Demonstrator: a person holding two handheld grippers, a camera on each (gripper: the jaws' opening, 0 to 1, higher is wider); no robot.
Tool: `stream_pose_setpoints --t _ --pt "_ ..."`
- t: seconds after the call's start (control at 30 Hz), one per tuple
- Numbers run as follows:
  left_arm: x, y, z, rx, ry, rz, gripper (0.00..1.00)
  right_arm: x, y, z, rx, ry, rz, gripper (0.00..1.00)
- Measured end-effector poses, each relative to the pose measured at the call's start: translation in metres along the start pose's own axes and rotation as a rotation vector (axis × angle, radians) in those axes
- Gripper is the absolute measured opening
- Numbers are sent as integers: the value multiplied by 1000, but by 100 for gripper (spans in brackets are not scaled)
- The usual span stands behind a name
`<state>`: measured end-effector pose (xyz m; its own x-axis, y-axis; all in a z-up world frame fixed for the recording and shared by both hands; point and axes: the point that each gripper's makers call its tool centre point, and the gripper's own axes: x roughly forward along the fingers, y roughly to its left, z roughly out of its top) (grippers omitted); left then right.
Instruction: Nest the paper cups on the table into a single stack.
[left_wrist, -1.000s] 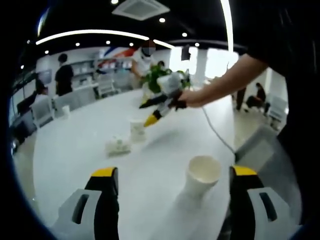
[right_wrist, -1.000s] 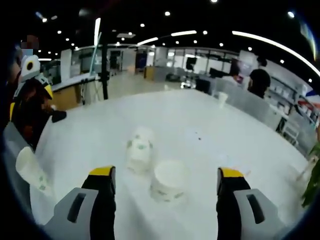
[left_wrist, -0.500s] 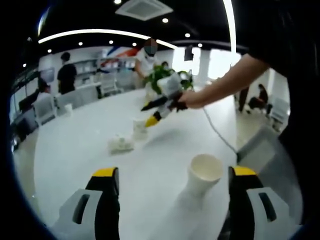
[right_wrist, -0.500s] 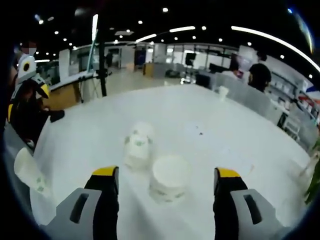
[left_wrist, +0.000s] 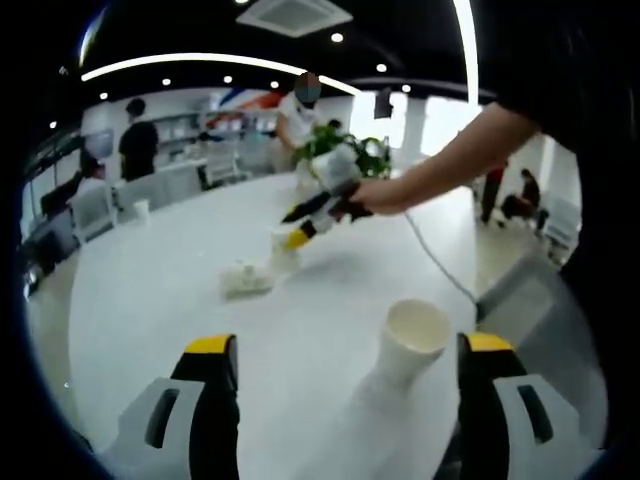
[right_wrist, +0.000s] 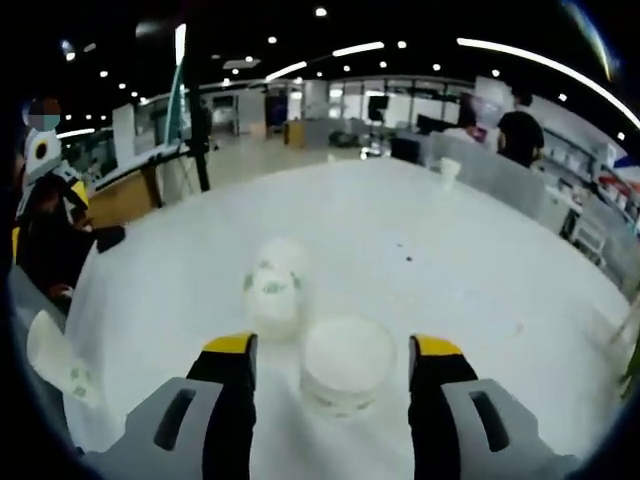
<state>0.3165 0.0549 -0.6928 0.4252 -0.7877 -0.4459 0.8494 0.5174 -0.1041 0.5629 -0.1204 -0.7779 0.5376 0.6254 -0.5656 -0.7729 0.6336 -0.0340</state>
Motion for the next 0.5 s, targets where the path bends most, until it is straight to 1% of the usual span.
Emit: stream_pose_setpoints --t 0.07,0.1,0.23,0.33,0.37,0.5 --pt "0 0 0 -1 0 0 89 1 0 -1 -13 12 -4 51" --pt "0 0 0 0 0 1 89 2 -2 -5 -20 27 -8 49" --pt "0 1 1 0 -1 1 89 3 -2 -8 -11 36 -5 43" --pt "0 0 2 1 -3 1 89 3 -4 -11 -23 50 -9 37" --pt "-1 0 3 1 -3 2 89 3 -4 -13 -27 60 -11 36" --pt "-1 1 2 2 -3 3 89 2 -4 -11 -17 52 -10 36"
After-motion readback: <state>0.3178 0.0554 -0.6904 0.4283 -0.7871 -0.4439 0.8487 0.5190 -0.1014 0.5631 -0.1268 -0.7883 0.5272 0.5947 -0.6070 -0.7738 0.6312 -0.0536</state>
